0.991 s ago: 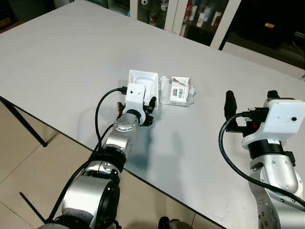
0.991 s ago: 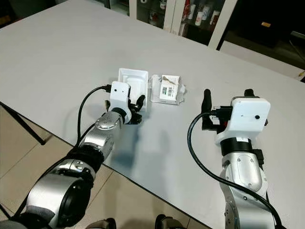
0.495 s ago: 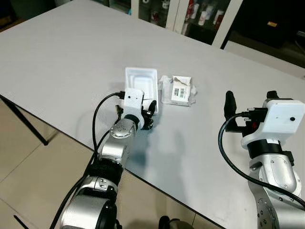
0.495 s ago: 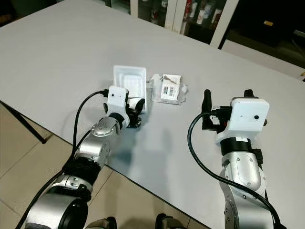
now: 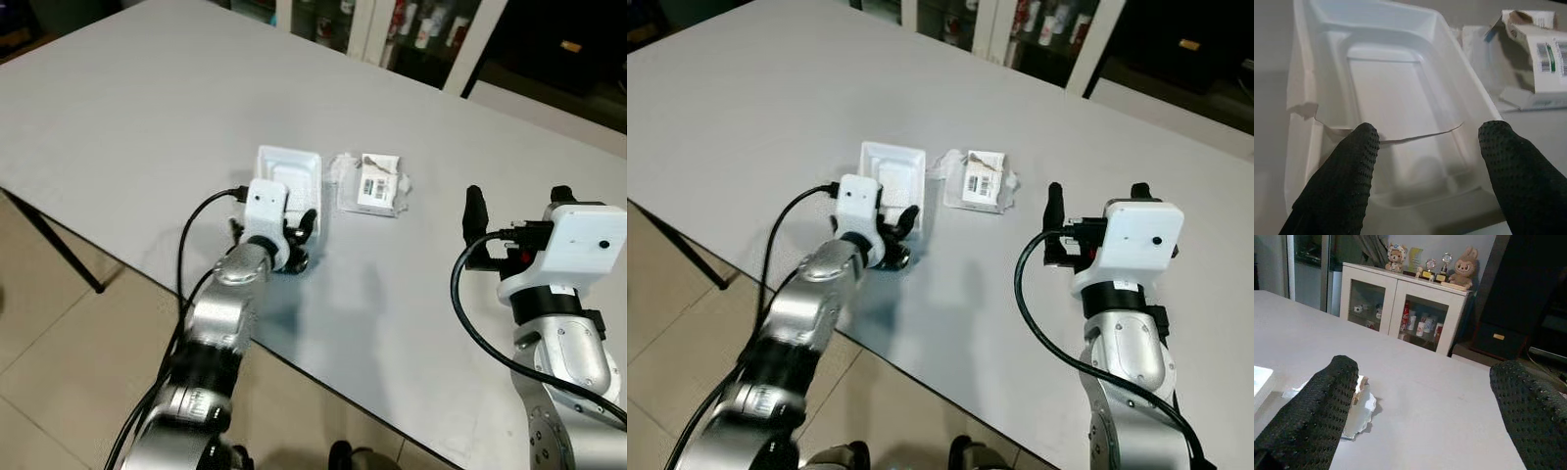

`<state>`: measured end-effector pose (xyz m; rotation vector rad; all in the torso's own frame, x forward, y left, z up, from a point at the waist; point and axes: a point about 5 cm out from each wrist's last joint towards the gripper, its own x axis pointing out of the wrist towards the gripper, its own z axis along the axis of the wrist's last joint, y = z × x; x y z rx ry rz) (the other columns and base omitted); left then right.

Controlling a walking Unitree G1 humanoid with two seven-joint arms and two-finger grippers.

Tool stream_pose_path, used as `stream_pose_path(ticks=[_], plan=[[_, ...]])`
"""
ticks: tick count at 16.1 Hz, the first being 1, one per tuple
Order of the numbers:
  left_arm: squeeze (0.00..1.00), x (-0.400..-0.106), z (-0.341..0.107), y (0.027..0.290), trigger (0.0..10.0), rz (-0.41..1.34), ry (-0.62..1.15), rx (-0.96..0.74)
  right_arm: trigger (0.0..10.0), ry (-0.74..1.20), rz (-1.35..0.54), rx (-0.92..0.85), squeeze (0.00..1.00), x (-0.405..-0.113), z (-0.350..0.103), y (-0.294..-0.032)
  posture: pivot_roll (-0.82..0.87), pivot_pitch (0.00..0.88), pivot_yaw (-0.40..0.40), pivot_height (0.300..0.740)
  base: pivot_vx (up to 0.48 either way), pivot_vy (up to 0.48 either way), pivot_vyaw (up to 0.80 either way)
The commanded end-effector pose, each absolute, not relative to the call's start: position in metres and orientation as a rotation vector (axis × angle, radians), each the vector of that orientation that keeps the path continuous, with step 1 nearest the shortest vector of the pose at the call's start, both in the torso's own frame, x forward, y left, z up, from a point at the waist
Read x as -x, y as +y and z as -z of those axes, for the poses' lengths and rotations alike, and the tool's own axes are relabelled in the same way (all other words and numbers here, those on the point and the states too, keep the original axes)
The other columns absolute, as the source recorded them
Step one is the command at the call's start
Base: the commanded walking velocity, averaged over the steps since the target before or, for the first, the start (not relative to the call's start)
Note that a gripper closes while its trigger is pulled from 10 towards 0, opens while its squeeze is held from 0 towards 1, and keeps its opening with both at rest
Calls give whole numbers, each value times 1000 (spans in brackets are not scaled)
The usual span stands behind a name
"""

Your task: Picking trash to rubbish bin

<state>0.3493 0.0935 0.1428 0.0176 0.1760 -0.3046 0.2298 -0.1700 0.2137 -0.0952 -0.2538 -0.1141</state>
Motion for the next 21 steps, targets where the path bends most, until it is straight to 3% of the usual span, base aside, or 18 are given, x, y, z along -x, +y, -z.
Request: stream_pose_path(ticks=[1, 7, 16, 21], plan=[[0, -342, -130, 94, 10000, 319, 248, -18, 10000, -253, 128, 104, 0, -229, -213, -174, 91, 158, -89, 740, 0, 0, 0], [0, -325, -136, 103, 10000, 319, 258, -34, 10000, -252, 114, 100, 0, -233, -211, -172, 116, 160, -95, 740, 0, 0, 0], [0, -368, -160, 92, 10000, 280, 117, -62, 10000, -273, 109, 94, 0, -238, -213, -169, 110, 148, -97, 740, 0, 0, 0], [0, -366, -187, 83, 10000, 302, 78, 3, 10000, -271, 105, 88, 0, -239, -211, -168, 126, 151, -92, 740, 0, 0, 0]])
